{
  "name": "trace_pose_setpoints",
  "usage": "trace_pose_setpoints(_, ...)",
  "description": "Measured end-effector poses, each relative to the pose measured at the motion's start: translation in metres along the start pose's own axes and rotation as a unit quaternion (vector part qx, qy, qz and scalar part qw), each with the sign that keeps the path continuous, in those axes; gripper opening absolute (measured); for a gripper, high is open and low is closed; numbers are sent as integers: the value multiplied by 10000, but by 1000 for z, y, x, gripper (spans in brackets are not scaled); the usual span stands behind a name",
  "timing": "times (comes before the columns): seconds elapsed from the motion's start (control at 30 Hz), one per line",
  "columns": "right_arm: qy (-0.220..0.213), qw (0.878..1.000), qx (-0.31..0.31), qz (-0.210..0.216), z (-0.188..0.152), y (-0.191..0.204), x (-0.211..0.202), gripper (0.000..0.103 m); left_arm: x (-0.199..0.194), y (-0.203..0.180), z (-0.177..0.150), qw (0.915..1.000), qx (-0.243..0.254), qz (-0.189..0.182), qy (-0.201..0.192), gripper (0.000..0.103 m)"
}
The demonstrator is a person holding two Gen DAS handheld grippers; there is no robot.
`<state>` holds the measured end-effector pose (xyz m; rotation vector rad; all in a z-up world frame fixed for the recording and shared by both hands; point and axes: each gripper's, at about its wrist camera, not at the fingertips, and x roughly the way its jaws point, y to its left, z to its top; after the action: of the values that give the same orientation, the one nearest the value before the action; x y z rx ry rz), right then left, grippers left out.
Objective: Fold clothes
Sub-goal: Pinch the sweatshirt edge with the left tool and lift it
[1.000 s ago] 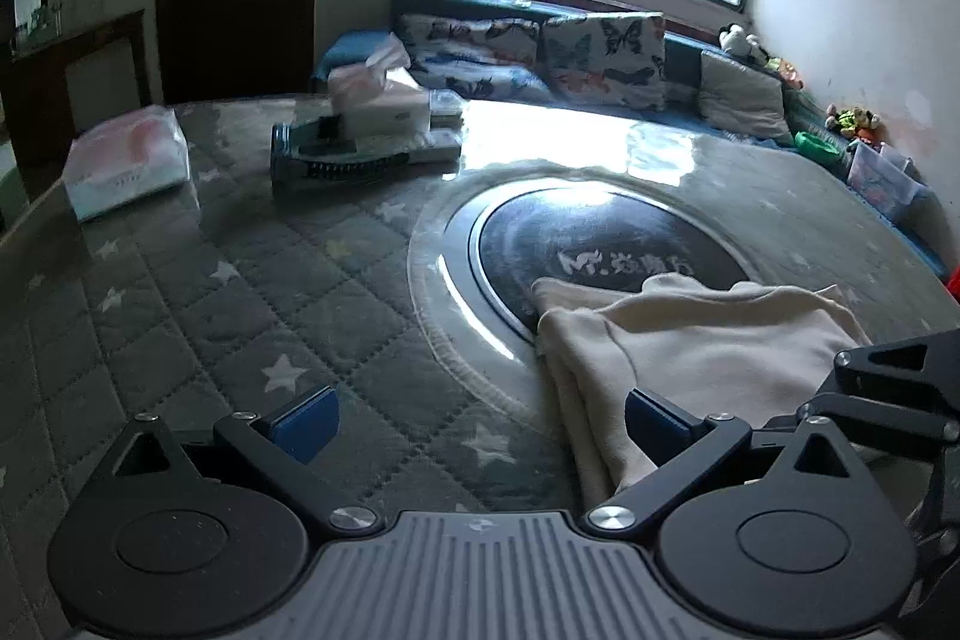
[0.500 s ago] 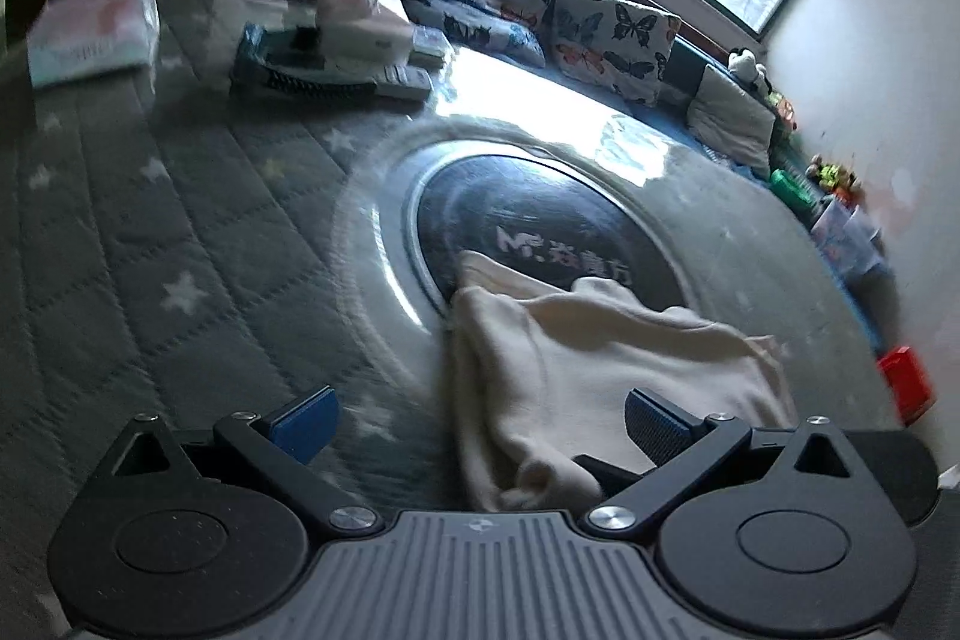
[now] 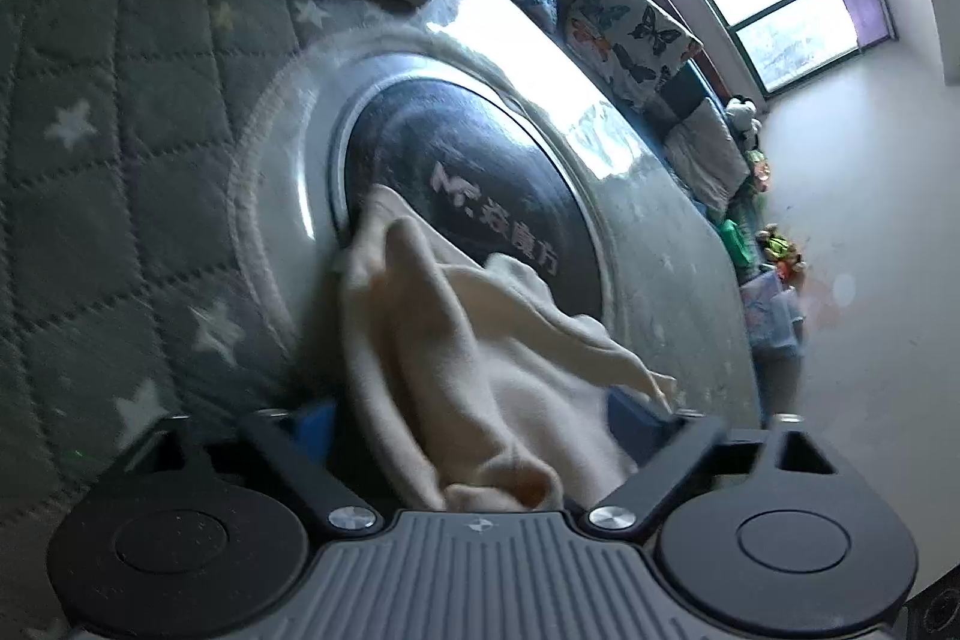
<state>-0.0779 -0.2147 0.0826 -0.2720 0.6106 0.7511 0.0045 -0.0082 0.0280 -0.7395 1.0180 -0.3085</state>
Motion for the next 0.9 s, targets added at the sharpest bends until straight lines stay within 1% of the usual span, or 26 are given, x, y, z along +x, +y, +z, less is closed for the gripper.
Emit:
trace_pose_setpoints(0.03, -12, 10000, 20, 31, -1, 0, -2, 9, 2, 0, -1, 10000, -34, -33, 40, 76)
trace_pose_setpoints(0.07, -24, 10000, 39, 62, -2, -1, -4, 9, 5, 0, -2, 9999, -69, -64, 79, 67)
trace_pose_setpoints(0.1, -23, 10000, 41, 78, -4, 0, -6, 9, 7, 0, -3, 9999, -88, -48, 95, 61)
trace_pose_setpoints(0.13, -8, 9999, 40, 102, -5, 0, -7, 9, 8, 1, -3, 9999, -102, -5, 97, 50)
trace_pose_setpoints(0.17, 9, 9999, 41, 127, -6, 0, -8, 9, 10, 2, -4, 9999, -115, 39, 99, 41)
trace_pose_setpoints(0.23, 26, 9998, 82, 156, -8, -1, -9, 9, 10, 5, -3, 9999, -137, 55, 83, 30)
trace_pose_setpoints(0.3, 51, 9997, 124, 191, -10, -3, -11, 11, 10, 8, -3, 9998, -159, 69, 67, 29)
trace_pose_setpoints(0.4, 31, 9998, 199, 97, -14, -8, -19, 12, 9, 6, -5, 9999, -43, 110, 33, 28)
trace_pose_setpoints(0.43, 16, 9996, 269, 22, -17, -13, -22, 13, 9, 6, -5, 9999, -14, 117, 28, 28)
trace_pose_setpoints(0.47, 14, 9994, 341, -63, -18, -18, -25, 19, 9, 5, -6, 9999, 15, 124, 25, 28)
trace_pose_setpoints(0.5, 22, 9989, 436, -192, -22, -26, -28, 24, 9, 5, -6, 9999, 27, 127, 18, 30)
trace_pose_setpoints(0.6, 51, 9955, 732, -603, -32, -50, -37, 30, 9, 4, -7, 9998, 103, 143, 11, 31)
trace_pose_setpoints(0.7, 81, 9895, 1026, -1012, -42, -75, -46, 43, 9, 4, -8, 9998, 148, 99, 16, 36)
trace_pose_setpoints(0.77, 126, 9845, 1185, -1285, -48, -91, -48, 43, 11, 3, -8, 9999, 156, 49, 18, 41)
trace_pose_setpoints(0.83, 161, 9774, 1476, -1506, -55, -111, -49, 47, 13, 1, -9, 9998, 187, 1, 8, 45)
trace_pose_setpoints(0.87, 156, 9741, 1602, -1587, -58, -120, -48, 50, 13, -1, -10, 9997, 259, 9, -6, 46)
trace_pose_setpoints(0.9, 151, 9706, 1729, -1668, -62, -128, -48, 50, 13, -3, -11, 9994, 330, 31, -20, 46)
